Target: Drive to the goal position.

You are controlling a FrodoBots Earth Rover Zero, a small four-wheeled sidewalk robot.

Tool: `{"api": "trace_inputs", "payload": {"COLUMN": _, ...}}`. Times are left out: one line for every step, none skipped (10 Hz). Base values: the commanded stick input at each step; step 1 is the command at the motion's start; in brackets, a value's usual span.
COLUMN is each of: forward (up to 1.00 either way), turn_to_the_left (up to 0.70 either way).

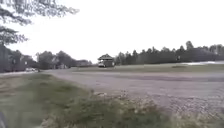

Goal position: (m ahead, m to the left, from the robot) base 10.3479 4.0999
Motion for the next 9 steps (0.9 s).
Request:
{"api": "trace_inputs", "payload": {"forward": 0.5, "turn_to_the_left": 0.0}}
{"api": "trace_inputs", "payload": {"forward": 0.5, "turn_to_the_left": 0.0}}
{"api": "trace_inputs", "payload": {"forward": 0.5, "turn_to_the_left": 0.0}}
{"api": "trace_inputs", "payload": {"forward": 0.5, "turn_to_the_left": 0.0}}
{"api": "trace_inputs", "payload": {"forward": 0.5, "turn_to_the_left": 0.0}}
{"api": "trace_inputs", "payload": {"forward": 0.5, "turn_to_the_left": 0.0}}
{"api": "trace_inputs", "payload": {"forward": 0.5, "turn_to_the_left": 0.0}}
{"api": "trace_inputs", "payload": {"forward": 0.5, "turn_to_the_left": 0.0}}
{"api": "trace_inputs", "payload": {"forward": 0.5, "turn_to_the_left": 0.0}}
